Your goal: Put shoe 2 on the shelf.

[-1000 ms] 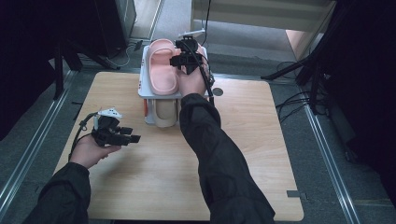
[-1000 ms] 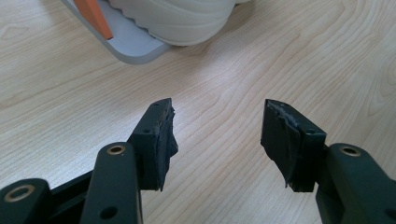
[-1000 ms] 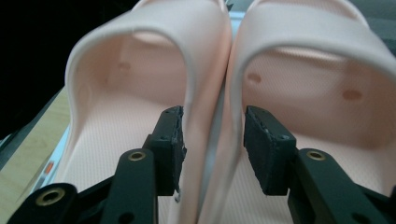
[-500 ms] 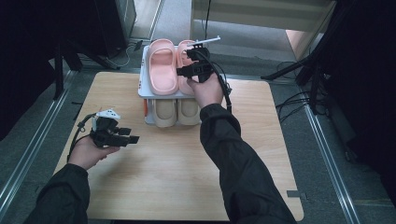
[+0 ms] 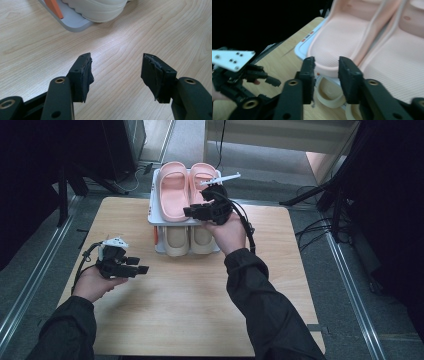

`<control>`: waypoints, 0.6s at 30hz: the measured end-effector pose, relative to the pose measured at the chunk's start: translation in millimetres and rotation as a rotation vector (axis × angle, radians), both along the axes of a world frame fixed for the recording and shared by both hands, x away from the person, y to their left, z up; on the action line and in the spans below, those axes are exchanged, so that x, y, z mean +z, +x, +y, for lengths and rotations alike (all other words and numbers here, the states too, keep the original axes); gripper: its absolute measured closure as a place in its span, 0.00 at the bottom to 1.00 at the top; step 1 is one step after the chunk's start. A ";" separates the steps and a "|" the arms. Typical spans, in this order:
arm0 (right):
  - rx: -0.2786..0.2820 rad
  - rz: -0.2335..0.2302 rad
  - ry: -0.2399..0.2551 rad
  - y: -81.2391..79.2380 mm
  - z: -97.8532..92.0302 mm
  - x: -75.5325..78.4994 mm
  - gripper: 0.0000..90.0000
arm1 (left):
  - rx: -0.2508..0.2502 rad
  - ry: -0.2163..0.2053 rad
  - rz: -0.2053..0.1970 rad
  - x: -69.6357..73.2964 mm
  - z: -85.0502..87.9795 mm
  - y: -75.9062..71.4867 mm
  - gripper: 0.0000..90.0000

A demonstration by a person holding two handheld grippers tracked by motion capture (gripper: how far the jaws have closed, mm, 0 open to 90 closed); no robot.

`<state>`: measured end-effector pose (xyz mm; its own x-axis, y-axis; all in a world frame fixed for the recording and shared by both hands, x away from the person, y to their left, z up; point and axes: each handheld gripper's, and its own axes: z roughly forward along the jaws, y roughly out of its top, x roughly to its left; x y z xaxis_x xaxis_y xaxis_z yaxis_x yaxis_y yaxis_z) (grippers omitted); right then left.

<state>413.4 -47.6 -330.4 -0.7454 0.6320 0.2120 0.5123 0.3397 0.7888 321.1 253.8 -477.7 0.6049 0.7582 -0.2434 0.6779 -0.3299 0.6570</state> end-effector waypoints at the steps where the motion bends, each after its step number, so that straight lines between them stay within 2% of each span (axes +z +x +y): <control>1: 0.023 -0.013 0.000 -3.5 0.0 -0.8 0.73 | 0.001 -0.002 0.001 -0.1 0.3 0.0 0.46; 5: 0.084 -0.058 -0.016 -19.0 -0.2 -6.3 0.73 | 0.009 -0.006 -0.001 -0.1 2.0 -1.0 0.45; 9: 0.127 -0.043 -0.005 -29.5 -0.9 -12.0 0.73 | 0.012 -0.015 -0.004 0.4 2.2 -2.3 0.45; 11: 0.157 -0.040 -0.016 -34.7 -0.8 -16.0 0.72 | 0.010 -0.018 -0.006 0.8 2.3 -2.5 0.45; 18: 0.217 -0.034 -0.032 -41.9 -7.4 -33.7 0.70 | 0.008 -0.016 0.001 -0.2 1.6 -2.2 0.44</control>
<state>371.5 -55.0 -364.2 -0.8709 0.4621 0.1674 0.3982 0.4638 0.7914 319.0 255.4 -477.9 0.5984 0.7593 -0.2559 0.6810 -0.3137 0.6617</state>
